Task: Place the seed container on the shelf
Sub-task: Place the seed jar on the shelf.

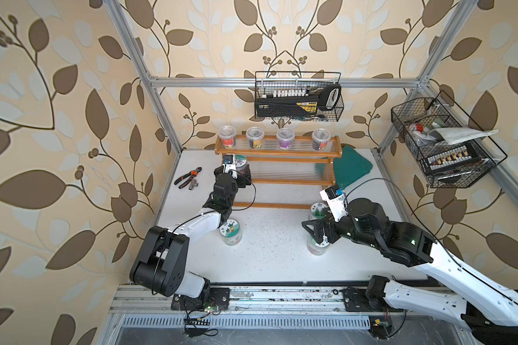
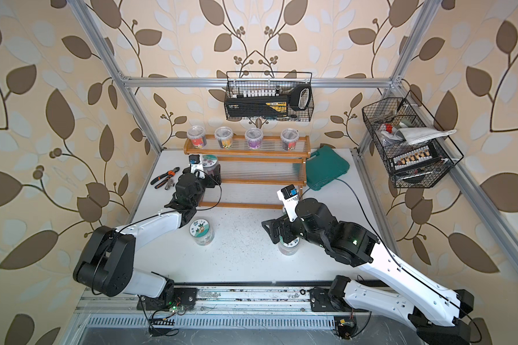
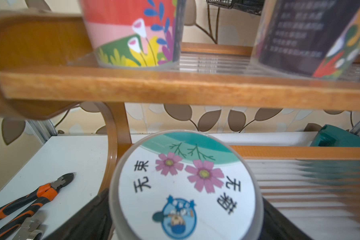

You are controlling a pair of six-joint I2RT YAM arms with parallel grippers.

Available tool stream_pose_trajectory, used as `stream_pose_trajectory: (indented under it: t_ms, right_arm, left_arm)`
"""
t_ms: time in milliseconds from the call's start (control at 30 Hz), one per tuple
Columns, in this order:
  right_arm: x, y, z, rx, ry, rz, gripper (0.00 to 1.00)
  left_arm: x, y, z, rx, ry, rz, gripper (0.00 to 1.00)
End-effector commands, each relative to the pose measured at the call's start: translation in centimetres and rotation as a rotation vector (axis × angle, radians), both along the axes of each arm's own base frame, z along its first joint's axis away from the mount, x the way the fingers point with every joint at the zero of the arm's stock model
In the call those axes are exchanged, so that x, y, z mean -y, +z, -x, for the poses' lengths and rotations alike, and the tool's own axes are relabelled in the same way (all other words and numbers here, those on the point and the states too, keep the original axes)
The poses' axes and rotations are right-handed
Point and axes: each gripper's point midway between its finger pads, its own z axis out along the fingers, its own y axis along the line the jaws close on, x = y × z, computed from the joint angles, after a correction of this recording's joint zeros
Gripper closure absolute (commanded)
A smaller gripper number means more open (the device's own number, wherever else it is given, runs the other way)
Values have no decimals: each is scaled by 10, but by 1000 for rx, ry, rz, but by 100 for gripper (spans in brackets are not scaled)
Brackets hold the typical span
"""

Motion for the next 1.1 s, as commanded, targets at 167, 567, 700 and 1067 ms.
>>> stream_pose_trajectory:
  t_ms: [167, 567, 700, 1067]
  right_arm:
    - [-3, 0, 0, 5, 16, -9, 1]
    - [-2, -2, 0, 4, 15, -6, 1]
    - [-1, -3, -1, 2, 11, -3, 1]
    - [1, -7, -1, -3, 6, 1, 1]
  left_arm:
    - [-15, 34, 12, 27, 37, 42, 2]
    - [-20, 21, 18, -20, 62, 53, 17]
    - [-19, 19, 13, -24, 63, 39, 21]
    - [-7, 18, -2, -30, 25, 23, 27]
